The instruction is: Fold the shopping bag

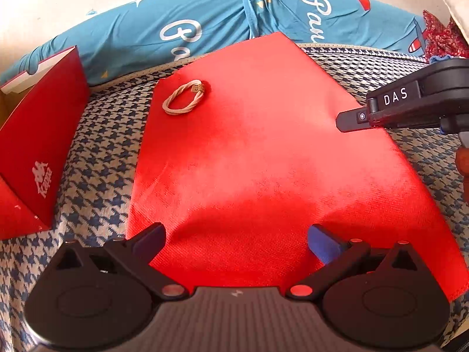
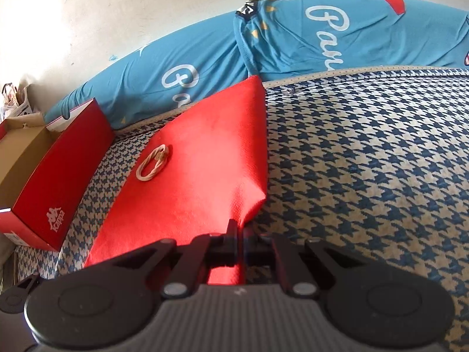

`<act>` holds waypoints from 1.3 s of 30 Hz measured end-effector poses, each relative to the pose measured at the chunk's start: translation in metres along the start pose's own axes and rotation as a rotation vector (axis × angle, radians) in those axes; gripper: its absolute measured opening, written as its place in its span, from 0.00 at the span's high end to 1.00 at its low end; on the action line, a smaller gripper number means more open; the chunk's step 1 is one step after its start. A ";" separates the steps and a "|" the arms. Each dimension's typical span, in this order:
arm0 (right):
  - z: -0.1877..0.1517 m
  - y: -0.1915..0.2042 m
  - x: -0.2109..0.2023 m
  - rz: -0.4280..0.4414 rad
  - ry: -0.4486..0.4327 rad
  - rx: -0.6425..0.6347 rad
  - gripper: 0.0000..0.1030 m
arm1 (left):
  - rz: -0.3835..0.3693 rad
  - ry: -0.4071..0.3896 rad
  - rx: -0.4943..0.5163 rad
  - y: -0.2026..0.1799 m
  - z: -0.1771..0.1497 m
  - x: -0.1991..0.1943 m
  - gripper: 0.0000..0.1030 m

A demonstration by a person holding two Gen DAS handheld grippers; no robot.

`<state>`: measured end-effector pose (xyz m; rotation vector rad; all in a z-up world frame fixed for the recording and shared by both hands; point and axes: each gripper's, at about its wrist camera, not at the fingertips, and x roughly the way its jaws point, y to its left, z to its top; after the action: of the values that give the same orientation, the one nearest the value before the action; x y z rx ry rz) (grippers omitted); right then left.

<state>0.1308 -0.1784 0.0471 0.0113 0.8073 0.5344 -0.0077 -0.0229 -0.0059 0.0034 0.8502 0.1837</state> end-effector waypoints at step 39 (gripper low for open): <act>0.066 0.077 0.097 0.166 0.004 -0.181 0.65 | -0.139 0.082 0.027 0.038 0.009 0.025 0.00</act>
<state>0.1968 -0.0546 0.0428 -0.0897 0.7636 0.7631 0.0089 0.0197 -0.0158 -0.0386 0.9314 0.0419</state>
